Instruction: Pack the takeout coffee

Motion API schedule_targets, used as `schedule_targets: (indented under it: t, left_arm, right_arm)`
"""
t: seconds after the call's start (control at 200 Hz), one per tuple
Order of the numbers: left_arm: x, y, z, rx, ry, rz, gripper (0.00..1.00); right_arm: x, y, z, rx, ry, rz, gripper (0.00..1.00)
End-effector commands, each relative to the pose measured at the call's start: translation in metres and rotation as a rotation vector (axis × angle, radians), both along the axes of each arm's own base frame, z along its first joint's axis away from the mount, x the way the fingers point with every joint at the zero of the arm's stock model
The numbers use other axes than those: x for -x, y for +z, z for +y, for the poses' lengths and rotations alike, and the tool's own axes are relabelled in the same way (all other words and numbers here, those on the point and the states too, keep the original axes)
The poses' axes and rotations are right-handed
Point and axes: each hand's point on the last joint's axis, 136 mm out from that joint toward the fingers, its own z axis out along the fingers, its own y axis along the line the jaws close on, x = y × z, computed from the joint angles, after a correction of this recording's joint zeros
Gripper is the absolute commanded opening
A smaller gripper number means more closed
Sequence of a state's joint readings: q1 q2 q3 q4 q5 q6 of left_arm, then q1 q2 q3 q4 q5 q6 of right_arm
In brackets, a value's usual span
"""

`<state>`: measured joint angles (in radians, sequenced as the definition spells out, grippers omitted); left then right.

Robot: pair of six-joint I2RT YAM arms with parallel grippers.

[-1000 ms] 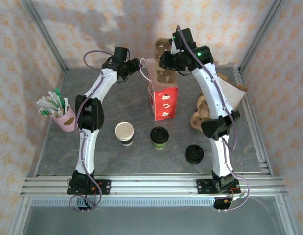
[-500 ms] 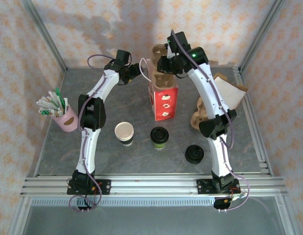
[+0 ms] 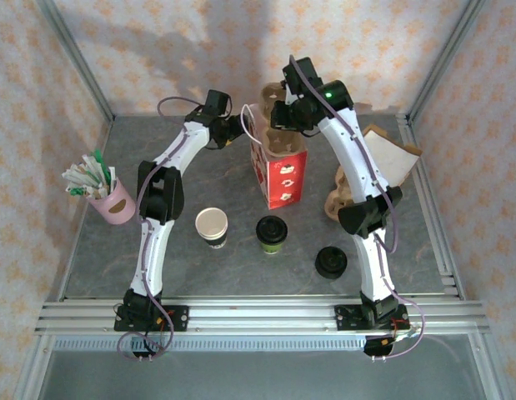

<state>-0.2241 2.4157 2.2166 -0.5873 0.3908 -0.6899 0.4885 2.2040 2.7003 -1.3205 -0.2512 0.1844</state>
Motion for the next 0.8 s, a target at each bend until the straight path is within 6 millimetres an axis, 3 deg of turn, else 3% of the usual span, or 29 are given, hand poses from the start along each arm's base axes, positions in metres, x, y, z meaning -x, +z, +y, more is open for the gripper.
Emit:
schedule_targets:
  t: [0.0, 0.23, 0.52, 0.796]
  left_arm:
    - [0.002, 0.018, -0.009, 0.021, -0.022, -0.033, 0.80]
    - [0.003, 0.018, -0.013, 0.023, -0.029, -0.034, 0.80]
    - [0.004, 0.016, -0.015, 0.018, -0.034, -0.032, 0.79]
    - [0.004, 0.014, -0.014, 0.015, -0.033, -0.026, 0.79]
  right_arm:
    - [0.005, -0.014, 0.000, 0.043, 0.019, 0.037, 0.30]
    - [0.000, -0.024, 0.002, 0.053, 0.025, 0.048, 0.30]
    - [-0.013, 0.003, 0.000, 0.030, -0.020, -0.061, 0.31]
    - [-0.024, 0.014, -0.001, -0.005, -0.041, -0.105, 0.31]
